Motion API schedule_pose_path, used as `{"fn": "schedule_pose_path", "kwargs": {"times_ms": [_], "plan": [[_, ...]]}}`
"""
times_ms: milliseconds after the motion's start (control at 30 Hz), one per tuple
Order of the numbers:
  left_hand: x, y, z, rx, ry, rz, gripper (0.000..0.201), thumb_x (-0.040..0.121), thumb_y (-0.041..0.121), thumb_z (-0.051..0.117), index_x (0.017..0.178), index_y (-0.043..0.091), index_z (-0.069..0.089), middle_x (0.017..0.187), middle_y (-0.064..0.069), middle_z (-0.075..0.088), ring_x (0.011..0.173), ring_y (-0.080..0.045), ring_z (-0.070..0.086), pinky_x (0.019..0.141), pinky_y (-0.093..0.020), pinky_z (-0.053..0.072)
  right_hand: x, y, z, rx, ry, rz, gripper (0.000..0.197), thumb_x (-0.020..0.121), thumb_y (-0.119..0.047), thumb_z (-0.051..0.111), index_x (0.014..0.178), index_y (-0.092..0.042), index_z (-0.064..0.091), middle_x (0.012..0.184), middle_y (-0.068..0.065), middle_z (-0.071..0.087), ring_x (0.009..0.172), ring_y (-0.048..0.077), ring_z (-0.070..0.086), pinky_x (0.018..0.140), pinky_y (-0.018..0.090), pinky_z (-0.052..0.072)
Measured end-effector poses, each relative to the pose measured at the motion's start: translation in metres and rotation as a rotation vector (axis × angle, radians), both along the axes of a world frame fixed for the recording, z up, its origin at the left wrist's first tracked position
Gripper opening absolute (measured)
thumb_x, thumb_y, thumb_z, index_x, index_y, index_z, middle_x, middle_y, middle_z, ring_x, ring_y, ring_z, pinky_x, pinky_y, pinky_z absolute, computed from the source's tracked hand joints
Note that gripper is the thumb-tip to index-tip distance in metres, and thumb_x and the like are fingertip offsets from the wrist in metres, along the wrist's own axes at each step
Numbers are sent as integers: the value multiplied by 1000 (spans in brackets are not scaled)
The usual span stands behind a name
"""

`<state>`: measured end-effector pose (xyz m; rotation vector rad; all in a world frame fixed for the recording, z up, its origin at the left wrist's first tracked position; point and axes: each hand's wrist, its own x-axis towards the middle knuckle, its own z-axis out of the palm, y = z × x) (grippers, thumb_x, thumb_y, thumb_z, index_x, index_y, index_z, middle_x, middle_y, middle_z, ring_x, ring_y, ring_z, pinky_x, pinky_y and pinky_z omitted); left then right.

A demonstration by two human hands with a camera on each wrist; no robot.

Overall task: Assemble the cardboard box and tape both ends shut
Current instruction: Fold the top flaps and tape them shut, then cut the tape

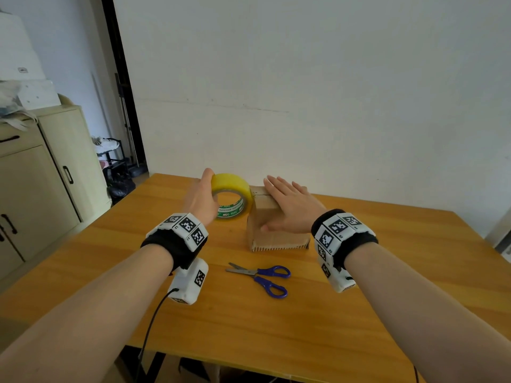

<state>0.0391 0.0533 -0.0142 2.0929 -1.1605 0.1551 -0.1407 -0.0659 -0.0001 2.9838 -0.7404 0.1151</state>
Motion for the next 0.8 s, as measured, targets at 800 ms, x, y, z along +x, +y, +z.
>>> {"fn": "schedule_pose_path", "kwargs": {"times_ms": [800], "plan": [[-8,14,16,-49,445,-399,39,85,53,54,71,17,50,65,1,45,70,-23,50,85,-54,50,13,6,7,79,55,15,117,65,-37,82,151,-17,5,158,5,14,145,25,16,117,37,14]]}}
